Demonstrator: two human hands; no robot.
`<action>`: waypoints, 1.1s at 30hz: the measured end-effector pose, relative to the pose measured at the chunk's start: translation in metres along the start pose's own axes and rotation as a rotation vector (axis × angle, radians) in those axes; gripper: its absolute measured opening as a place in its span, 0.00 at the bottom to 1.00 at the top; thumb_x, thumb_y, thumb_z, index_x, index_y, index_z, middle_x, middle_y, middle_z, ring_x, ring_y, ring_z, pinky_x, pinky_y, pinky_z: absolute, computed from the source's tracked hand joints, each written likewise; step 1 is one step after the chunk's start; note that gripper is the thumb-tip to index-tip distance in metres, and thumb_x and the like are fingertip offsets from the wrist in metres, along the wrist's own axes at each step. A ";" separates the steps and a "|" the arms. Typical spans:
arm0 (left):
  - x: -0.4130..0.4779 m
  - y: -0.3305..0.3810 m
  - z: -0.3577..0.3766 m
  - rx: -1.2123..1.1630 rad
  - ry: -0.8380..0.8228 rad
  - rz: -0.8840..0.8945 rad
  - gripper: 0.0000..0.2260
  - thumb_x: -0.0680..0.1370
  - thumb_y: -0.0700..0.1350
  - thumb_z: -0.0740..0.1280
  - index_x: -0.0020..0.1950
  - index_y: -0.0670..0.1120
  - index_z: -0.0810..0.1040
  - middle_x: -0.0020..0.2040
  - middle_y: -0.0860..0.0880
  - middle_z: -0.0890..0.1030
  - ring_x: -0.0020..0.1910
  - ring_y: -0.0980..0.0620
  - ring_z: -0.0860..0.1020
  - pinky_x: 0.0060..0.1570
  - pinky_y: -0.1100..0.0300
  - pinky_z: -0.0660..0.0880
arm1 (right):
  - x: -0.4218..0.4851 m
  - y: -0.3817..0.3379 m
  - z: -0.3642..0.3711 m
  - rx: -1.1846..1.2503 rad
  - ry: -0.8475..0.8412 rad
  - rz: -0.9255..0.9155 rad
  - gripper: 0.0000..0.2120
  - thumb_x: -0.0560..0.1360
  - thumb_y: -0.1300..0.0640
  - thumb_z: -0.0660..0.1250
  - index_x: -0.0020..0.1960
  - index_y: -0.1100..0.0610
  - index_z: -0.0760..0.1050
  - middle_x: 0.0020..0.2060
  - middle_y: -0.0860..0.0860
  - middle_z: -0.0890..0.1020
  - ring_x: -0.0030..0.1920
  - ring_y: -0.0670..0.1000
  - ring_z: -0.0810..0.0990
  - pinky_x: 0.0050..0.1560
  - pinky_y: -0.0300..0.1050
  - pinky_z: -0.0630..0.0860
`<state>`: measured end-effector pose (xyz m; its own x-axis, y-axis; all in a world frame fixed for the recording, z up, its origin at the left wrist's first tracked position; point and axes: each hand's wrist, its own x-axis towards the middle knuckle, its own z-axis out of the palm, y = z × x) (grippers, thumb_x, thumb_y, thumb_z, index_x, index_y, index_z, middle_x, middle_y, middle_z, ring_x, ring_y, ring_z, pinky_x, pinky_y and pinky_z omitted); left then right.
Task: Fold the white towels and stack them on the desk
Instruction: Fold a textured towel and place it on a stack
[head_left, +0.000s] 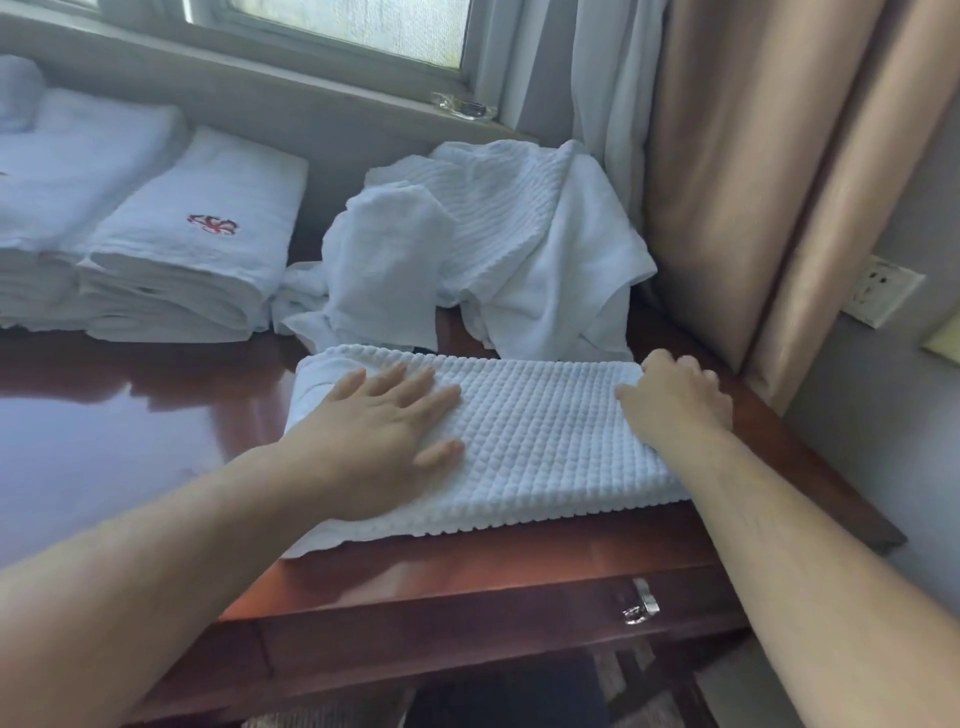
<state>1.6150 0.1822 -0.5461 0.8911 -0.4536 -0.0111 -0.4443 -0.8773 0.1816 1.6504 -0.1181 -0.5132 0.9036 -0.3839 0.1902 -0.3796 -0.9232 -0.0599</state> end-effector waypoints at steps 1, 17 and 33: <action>0.000 0.000 0.000 -0.006 0.002 -0.001 0.34 0.76 0.70 0.41 0.82 0.61 0.44 0.83 0.55 0.42 0.81 0.54 0.38 0.77 0.51 0.35 | -0.003 -0.009 -0.001 0.011 0.053 -0.053 0.20 0.81 0.45 0.61 0.68 0.54 0.70 0.65 0.56 0.74 0.64 0.59 0.72 0.60 0.56 0.69; -0.037 -0.033 0.007 -0.465 0.249 -0.372 0.30 0.83 0.58 0.57 0.82 0.57 0.50 0.83 0.54 0.48 0.81 0.51 0.46 0.77 0.54 0.46 | -0.049 -0.075 0.028 0.130 -0.282 -0.434 0.36 0.81 0.32 0.43 0.83 0.49 0.48 0.83 0.49 0.47 0.82 0.53 0.41 0.79 0.57 0.40; -0.075 -0.038 -0.025 -1.340 0.106 -0.672 0.19 0.72 0.51 0.77 0.57 0.44 0.81 0.48 0.46 0.87 0.45 0.47 0.86 0.47 0.49 0.84 | -0.074 -0.086 0.025 0.199 -0.232 -0.517 0.32 0.82 0.36 0.48 0.81 0.50 0.58 0.81 0.50 0.58 0.81 0.54 0.51 0.79 0.55 0.48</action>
<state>1.5674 0.2540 -0.5278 0.9173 0.0286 -0.3972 0.3980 -0.0955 0.9124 1.6209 -0.0103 -0.5466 0.9895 0.1422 0.0262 0.1445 -0.9685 -0.2030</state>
